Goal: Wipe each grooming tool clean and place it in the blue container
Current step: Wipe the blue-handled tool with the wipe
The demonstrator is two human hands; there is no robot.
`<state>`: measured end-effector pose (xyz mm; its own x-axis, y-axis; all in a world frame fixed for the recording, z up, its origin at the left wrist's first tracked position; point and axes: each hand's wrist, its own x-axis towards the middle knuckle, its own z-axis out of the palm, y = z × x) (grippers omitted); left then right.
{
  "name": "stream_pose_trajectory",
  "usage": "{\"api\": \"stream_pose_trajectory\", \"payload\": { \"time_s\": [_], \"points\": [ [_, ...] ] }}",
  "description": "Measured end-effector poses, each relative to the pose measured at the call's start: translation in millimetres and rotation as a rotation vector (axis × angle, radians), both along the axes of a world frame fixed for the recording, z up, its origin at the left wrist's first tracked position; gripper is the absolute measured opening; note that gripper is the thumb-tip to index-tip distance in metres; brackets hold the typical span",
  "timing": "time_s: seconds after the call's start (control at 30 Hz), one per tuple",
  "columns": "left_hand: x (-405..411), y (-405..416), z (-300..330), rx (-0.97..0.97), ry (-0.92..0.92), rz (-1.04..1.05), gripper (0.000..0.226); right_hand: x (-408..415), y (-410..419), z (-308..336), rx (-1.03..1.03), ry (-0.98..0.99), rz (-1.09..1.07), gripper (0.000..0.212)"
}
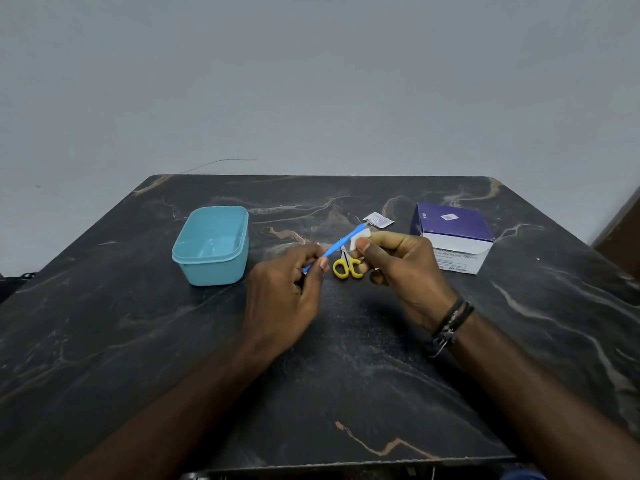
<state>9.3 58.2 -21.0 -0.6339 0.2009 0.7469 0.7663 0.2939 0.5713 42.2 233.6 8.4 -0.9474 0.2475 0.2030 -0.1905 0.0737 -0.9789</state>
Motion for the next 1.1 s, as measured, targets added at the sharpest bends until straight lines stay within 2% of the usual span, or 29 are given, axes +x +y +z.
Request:
{"api": "stream_pose_trajectory", "payload": {
  "time_s": [0.2,0.53,1.1],
  "points": [
    [-0.4,0.9,-3.2,0.02,-0.022,-0.03,0.019,3.9,-2.2,6.6,-0.167,0.015,0.02,0.02],
    [-0.5,1.5,-4.2,0.019,-0.039,-0.042,0.02,3.4,-1.8,5.3,-0.13,-0.048,0.148,0.02],
    [-2.8,2.1,-7.7,-0.03,-0.097,-0.046,0.02,5.5,-7.1,9.5,-0.371,-0.072,0.222,0.021]
  ]
}}
